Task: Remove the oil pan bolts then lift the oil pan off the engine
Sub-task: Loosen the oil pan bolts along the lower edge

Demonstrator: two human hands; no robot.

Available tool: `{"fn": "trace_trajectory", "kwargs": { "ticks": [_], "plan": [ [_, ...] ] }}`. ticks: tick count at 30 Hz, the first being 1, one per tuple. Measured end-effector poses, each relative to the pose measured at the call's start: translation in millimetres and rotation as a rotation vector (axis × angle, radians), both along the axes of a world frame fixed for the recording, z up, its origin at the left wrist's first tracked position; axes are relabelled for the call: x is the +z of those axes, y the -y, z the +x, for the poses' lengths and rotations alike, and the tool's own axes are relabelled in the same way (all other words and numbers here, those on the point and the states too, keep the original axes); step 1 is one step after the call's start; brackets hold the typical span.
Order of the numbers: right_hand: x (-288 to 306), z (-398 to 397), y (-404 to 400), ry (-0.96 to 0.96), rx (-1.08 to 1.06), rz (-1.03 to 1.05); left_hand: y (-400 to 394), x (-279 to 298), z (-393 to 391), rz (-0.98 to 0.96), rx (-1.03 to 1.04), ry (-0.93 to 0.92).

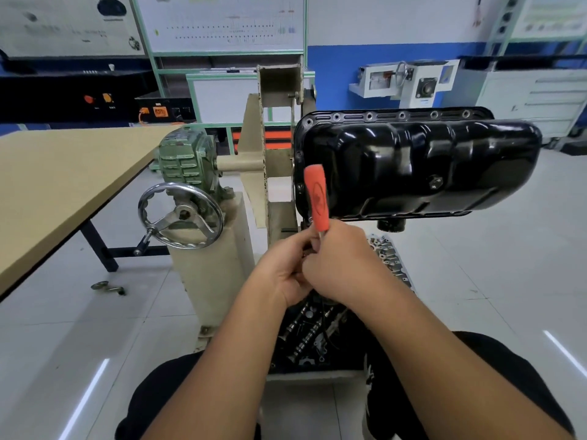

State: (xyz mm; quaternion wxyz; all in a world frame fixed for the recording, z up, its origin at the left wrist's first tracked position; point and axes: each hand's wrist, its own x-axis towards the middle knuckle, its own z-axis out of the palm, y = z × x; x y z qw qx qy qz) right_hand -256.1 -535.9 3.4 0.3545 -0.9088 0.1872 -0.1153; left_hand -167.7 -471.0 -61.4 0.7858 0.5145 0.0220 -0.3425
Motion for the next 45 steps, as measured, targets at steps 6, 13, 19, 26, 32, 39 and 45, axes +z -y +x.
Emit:
{"fn": "trace_trajectory", "kwargs": {
  "ticks": [6,13,19,26,32,39,45],
  "plan": [
    [-4.6,3.8,-0.1,0.168,-0.144,1.054,1.0,9.4,-5.1,0.025,0.053,0.006],
    [-4.9,-9.1,10.9,0.231,-0.188,1.477,13.4,4.5,-14.3,-0.024,0.044,-0.029],
    [4.9,-5.3,1.1,-0.047,0.125,-0.292,11.9,9.3,-16.4,0.034,0.078,0.047],
    [-12.5,-2.6,-1.6,0.205,-0.155,1.270,6.5,-3.5,-11.3,-0.045,0.088,-0.060],
    [-11.6,-4.5,-0.1,0.107,-0.113,0.753,9.0,-11.2,-13.2,-0.126,0.054,0.019],
    [-7.6,-4.9,-2.7,-0.037,0.158,-0.294,10.5,-11.6,-23.0,-0.251,0.045,0.011],
    [-9.8,-7.5,9.7,0.204,-0.136,1.779,4.4,-7.1,-16.4,-0.154,0.087,-0.038]
  ]
}}
